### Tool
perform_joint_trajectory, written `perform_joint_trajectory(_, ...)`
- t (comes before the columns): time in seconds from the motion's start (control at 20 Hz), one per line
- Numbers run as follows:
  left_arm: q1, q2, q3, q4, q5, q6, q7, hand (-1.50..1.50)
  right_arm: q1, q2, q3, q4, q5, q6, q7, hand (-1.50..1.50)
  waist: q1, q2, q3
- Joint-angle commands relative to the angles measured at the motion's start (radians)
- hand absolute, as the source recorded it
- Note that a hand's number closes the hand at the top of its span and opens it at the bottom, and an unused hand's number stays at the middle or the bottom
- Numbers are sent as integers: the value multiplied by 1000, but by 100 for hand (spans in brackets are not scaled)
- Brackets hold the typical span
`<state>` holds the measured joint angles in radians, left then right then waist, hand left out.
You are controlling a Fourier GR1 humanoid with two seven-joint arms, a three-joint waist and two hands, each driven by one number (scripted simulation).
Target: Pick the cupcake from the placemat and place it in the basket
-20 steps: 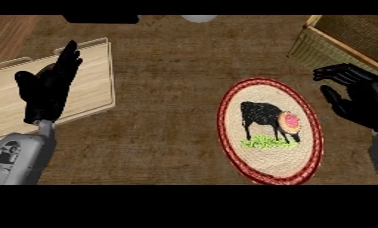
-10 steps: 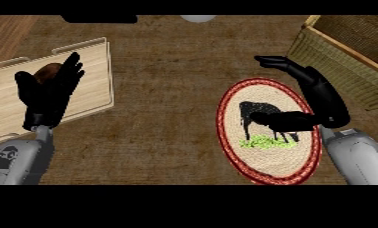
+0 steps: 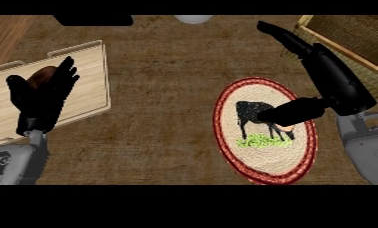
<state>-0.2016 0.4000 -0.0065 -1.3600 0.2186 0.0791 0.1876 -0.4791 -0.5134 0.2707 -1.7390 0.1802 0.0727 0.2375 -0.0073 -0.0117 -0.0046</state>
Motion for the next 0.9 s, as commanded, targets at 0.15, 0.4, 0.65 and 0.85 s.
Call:
perform_joint_trajectory(0.15,-19,18,27,16,9,-7,10,0,-196,-253,-61,-11,69,228,416,-150,-6,1,-2)
perform_joint_trajectory(0.4,26,2,-6,-91,-4,4,59,0,-308,-325,-139,53,-153,488,542,-150,21,3,3)
perform_joint_trajectory(0.65,52,-5,17,-67,1,-18,7,0,-228,-375,-218,13,-396,658,599,-150,-1,4,4)
perform_joint_trajectory(0.85,-11,-17,39,15,0,-33,-5,0,-211,-421,-326,55,-525,718,585,-150,-4,9,4)
